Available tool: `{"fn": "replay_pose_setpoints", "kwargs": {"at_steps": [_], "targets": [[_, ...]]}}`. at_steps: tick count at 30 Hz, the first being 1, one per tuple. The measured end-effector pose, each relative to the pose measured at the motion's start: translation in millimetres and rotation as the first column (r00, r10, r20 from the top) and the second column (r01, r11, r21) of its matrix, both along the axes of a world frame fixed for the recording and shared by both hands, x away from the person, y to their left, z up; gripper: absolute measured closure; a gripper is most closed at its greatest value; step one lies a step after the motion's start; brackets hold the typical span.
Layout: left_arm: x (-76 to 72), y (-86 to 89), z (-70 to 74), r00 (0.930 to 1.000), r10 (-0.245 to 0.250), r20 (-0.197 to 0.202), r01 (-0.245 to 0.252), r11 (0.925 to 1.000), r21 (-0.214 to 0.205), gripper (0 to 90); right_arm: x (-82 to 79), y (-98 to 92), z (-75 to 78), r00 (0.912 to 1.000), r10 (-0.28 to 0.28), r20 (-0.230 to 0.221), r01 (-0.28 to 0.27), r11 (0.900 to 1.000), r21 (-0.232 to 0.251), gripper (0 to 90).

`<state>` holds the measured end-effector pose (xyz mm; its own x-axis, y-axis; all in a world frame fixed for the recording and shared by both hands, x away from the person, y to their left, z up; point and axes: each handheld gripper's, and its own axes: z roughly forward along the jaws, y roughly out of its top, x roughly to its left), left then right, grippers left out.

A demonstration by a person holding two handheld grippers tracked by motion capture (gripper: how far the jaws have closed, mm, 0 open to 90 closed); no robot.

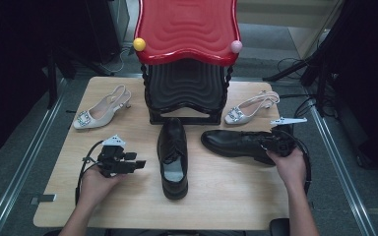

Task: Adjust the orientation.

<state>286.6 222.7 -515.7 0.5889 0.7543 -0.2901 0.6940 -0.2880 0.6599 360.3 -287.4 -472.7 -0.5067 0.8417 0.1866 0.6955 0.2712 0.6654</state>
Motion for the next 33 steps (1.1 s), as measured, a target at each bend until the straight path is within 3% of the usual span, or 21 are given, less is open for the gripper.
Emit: {"fn": "replay_pose_setpoints", "kwargs": {"at_steps": [13,20,25,33], "targets": [[8.2,-9.2,2.4,0.9992,-0.032,0.023,0.032,0.9994,-0.008,43.1,-15.7,7.1,4.8,0.9997,0.017,-0.019,-0.018,0.9998,-0.011,90.0],[13.8,-17.6,1.2,0.9981,-0.06,0.012,0.06,0.9982,-0.001,43.2,-25.7,13.2,8.5,0.9974,0.054,-0.049,-0.054,0.9985,-0.009,90.0],[16.6,-22.4,-0.9,0.9969,-0.077,0.019,0.077,0.997,-0.004,43.1,-33.9,24.4,8.1,0.9901,0.116,-0.079,-0.118,0.9929,-0.018,90.0],[18.0,-25.4,-1.4,0.9962,-0.08,0.034,0.08,0.9968,0.0,43.1,-41.9,43.4,8.0,0.9734,0.206,-0.1,-0.203,0.9783,0.04,90.0]]}}
